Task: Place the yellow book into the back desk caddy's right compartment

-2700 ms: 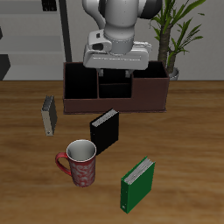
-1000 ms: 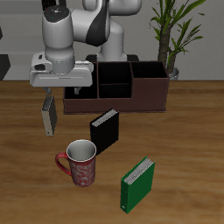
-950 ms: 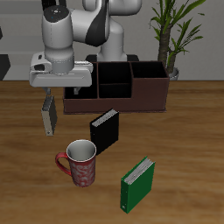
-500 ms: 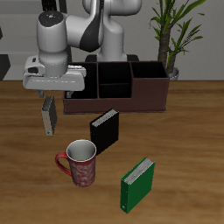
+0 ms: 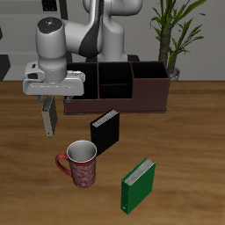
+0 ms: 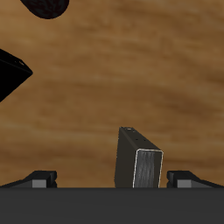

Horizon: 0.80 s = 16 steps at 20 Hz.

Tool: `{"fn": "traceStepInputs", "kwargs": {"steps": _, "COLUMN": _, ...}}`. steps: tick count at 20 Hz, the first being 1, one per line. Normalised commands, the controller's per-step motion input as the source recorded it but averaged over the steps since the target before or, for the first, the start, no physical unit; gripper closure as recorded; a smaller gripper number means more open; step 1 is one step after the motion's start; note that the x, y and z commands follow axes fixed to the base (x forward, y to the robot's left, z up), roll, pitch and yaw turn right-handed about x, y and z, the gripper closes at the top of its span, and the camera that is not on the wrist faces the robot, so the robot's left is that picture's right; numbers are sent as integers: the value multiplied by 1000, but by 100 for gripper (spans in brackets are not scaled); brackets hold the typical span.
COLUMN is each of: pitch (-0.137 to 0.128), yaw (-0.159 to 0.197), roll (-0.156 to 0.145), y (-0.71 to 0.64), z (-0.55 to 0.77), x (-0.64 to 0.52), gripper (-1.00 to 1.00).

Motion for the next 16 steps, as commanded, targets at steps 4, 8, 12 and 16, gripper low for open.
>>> {"fn": "traceStepInputs", "kwargs": {"steps": 4, "pitch": 15, "yaw": -10, "roll": -1, "y": -167, "z": -194, "x": 2, "gripper": -100}}
{"fn": "traceStepInputs", "kwargs": {"steps": 8, "pitch": 14, "yaw": 0, "roll": -10, "y": -156, "z": -182, "x": -7, "gripper": -100}}
{"fn": "traceStepInputs", "kwargs": {"steps": 12, "pitch": 14, "yaw": -9, "roll": -4, "y": -54, "z": -169, "x": -17, "gripper": -100}}
{"fn": "traceStepInputs", "kwargs": {"steps": 16, "pitch": 31, "yaw": -26, "roll": -16, "y": -101, "z": -252, "x": -14, "gripper": -100}}
